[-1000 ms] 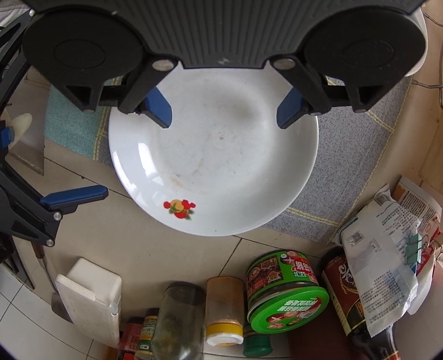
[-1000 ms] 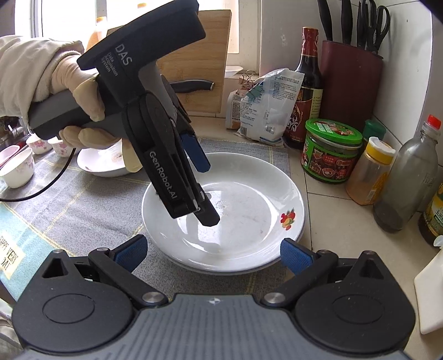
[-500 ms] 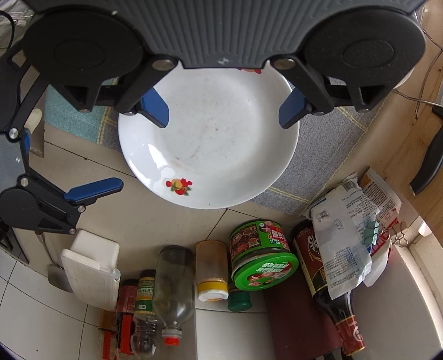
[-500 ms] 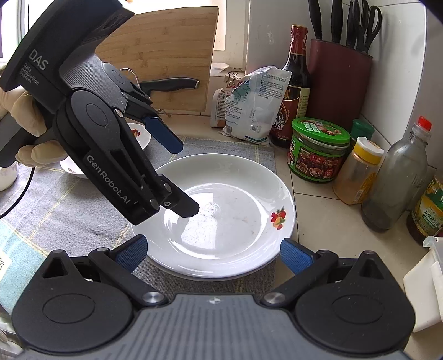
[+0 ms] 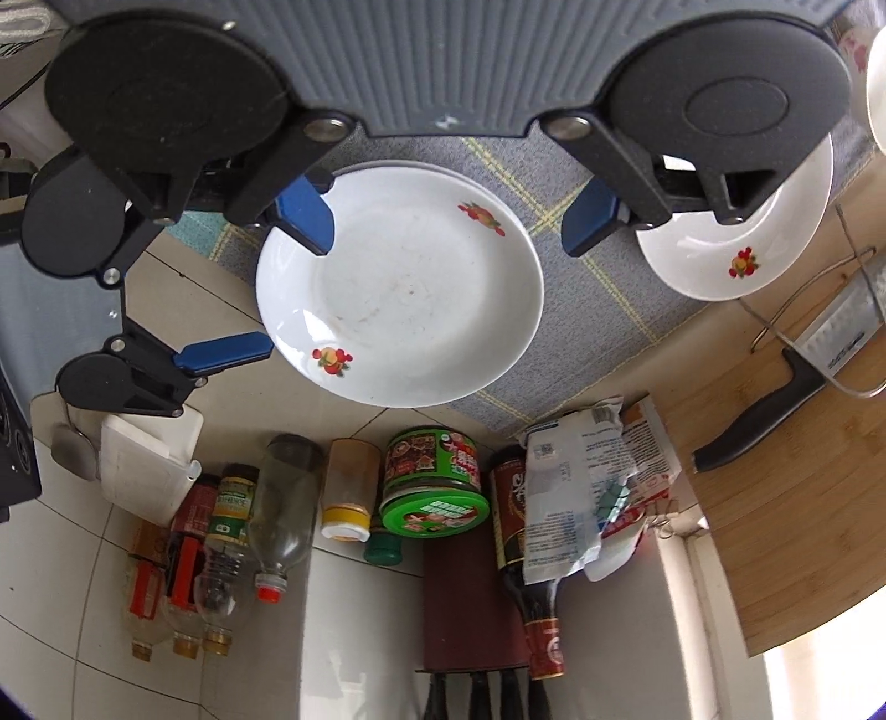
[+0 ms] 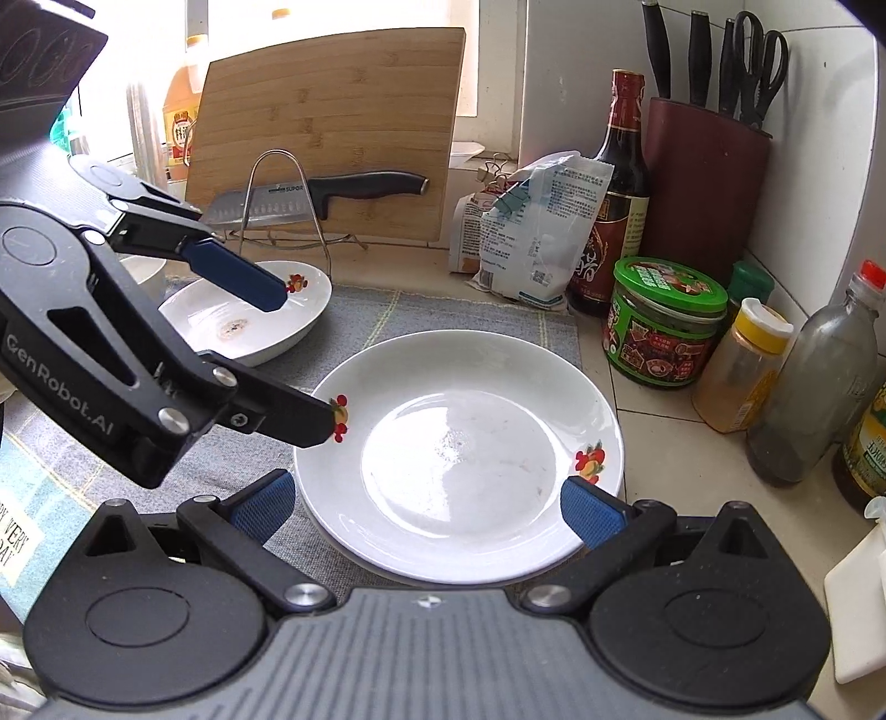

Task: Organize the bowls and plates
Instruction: 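Move the right tool to the stained white plate by the cutting board while the left tool withdraws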

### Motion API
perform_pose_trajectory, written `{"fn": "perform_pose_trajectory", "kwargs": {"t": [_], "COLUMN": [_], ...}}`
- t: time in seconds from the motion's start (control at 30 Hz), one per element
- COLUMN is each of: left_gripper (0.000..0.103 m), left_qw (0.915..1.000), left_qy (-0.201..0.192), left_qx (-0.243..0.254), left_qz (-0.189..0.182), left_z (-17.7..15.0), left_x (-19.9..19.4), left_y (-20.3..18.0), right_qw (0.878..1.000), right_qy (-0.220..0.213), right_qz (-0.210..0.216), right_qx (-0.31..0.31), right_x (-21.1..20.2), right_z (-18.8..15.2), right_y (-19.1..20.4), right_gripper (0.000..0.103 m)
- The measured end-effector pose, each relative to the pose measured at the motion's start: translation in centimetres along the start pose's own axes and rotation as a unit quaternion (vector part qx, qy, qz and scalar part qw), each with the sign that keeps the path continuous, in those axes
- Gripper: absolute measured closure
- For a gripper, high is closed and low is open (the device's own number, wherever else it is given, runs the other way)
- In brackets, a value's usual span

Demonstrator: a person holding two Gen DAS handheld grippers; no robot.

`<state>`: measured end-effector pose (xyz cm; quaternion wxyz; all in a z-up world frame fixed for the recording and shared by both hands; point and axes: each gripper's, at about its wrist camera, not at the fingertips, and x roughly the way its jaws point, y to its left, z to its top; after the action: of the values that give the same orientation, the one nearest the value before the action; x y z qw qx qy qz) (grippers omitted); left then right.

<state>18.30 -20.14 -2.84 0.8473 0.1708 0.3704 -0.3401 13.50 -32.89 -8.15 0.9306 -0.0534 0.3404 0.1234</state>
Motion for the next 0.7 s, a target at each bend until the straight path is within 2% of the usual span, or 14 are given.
{"fn": "perform_pose_trajectory", "kwargs": {"t": [0.1,0.33,0.47,0.7], "left_gripper": [0.009,0.008,0.008,0.008], "left_qw": [0.9985,0.9888,0.9833,0.9784], "left_qy": [-0.010,0.010,0.021,0.032], "left_qx": [-0.035,-0.088,-0.121,-0.142], "left_qz": [0.039,0.120,0.134,0.147], "left_z": [-2.0,-6.0,-7.9,-10.1], "left_x": [-0.9,-0.7,-0.5,0.2], "left_y": [1.1,4.3,6.8,10.3], "right_qw": [1.000,0.999,0.999,0.999], "right_qy": [0.000,0.012,0.027,0.042], "right_qz": [0.012,0.034,0.033,0.015], "right_qx": [-0.006,-0.014,-0.016,-0.017], "right_x": [0.3,1.5,2.3,3.1], "right_z": [0.2,0.8,1.4,2.9], "right_y": [0.3,1.5,2.8,5.1], "right_gripper": [0.000,0.000,0.000,0.000]}}
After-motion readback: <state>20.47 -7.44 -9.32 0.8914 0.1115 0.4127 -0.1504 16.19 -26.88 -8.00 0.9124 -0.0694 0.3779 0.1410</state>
